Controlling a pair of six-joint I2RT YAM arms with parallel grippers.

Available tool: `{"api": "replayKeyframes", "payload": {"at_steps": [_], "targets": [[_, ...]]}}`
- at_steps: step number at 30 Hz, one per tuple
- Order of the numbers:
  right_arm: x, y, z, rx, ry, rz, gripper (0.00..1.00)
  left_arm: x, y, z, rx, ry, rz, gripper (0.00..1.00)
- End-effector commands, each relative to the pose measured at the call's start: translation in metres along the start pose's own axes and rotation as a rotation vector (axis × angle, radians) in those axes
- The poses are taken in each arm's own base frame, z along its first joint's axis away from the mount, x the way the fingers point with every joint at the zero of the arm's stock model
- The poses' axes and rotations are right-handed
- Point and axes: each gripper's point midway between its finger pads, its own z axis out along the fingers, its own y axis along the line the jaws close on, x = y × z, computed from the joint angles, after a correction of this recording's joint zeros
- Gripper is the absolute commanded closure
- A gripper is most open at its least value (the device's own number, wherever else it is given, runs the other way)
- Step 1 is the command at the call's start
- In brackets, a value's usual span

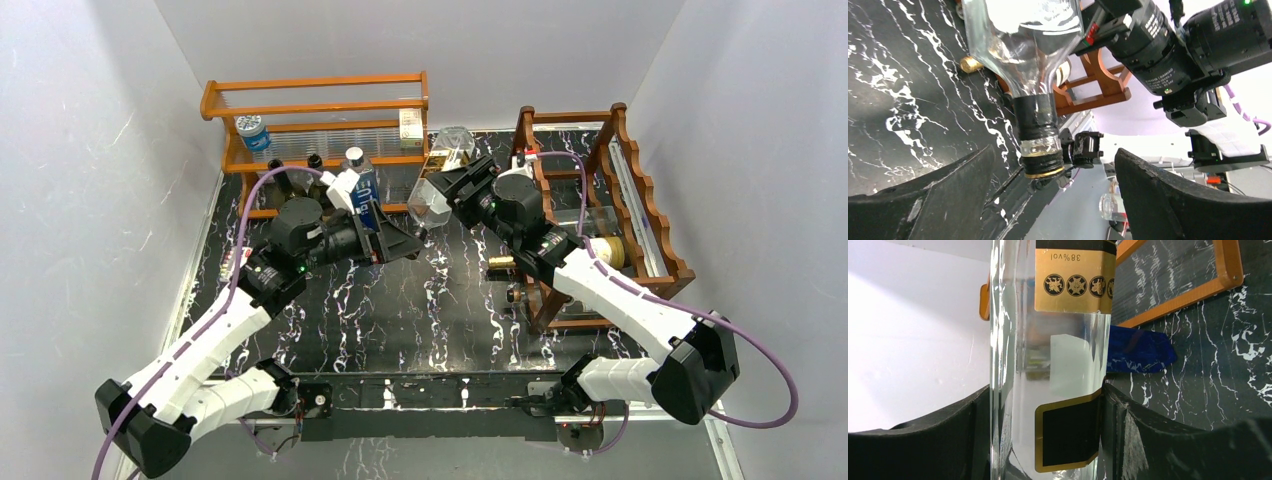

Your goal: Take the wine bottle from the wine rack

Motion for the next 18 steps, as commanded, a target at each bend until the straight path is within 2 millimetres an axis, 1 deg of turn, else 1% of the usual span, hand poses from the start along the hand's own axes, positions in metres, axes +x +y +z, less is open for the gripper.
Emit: {"api": "replayKeyframes", "payload": {"at_steps": [1,3,5,8,12,18], "targets": [[-0.038,0.082,-0.027,-0.290,-0.138,0.050,1.00,0.008,-0.023,0.007,0.101,0.032,-0.016,0.20],[-0.035,0.080,-0.027,-0.288,-0.132,0.049,1.00,0.013,-0.022,0.013,0.092,0.045,-0.001,0.26],[-0.034,0.077,-0.029,-0.285,-0.130,0.049,1.00,0.016,-0.021,0.017,0.079,0.042,0.007,0.28],[-0.031,0.074,-0.030,-0.282,-0.120,0.057,1.00,0.016,-0.010,0.020,0.025,0.025,0.010,0.30],[-0.027,0.070,-0.034,-0.281,-0.102,0.074,1.00,0.019,0.010,0.023,-0.064,0.026,-0.005,0.39],[-0.024,0.063,-0.041,-0.273,-0.087,0.089,1.00,0.019,0.022,0.021,-0.118,0.010,-0.004,0.43]]}}
